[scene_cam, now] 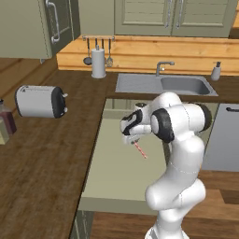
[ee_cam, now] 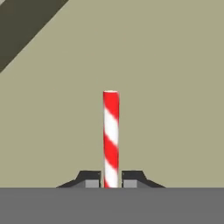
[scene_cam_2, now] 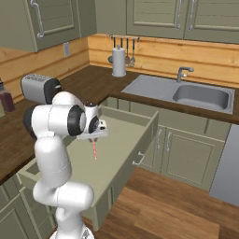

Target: Take a straw from the drawer in front and place it inside the glass cup on the dining counter.

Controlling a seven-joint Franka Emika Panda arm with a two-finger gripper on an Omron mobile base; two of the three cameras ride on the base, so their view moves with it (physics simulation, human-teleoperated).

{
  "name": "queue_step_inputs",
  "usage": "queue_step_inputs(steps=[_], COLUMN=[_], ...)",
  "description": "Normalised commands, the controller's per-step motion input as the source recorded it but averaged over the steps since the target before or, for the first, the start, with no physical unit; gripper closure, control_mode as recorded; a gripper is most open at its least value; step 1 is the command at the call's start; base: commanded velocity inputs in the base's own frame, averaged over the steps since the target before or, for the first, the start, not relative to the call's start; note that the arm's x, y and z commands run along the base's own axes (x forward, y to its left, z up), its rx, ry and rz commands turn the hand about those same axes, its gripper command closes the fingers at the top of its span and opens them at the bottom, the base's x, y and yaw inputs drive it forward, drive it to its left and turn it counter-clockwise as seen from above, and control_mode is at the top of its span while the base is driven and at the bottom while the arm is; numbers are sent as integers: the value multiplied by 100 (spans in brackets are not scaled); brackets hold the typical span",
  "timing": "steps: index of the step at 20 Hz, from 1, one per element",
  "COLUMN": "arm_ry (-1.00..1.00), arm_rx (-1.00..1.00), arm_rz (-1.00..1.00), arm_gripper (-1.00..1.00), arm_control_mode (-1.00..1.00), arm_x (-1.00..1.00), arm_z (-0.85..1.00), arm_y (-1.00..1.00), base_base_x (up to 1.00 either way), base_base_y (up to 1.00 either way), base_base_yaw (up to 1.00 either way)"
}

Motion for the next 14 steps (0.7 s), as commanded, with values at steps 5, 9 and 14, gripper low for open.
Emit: queue_step_inputs(steps=[5,9,14], arm_ry=[-7,-2,-1], arm_rx=[9,6,2], arm_rz=[-16,-16,-14], arm_gripper=[100,100,100], arm_control_mode=[-100,-100,-100], arm_x=[-56,-68,-65], arm_z=[100,100,100], arm_y=[-36,-26,-28], base_base_x=[0,0,0], base_base_y=[0,0,0], base_base_yaw=[0,0,0])
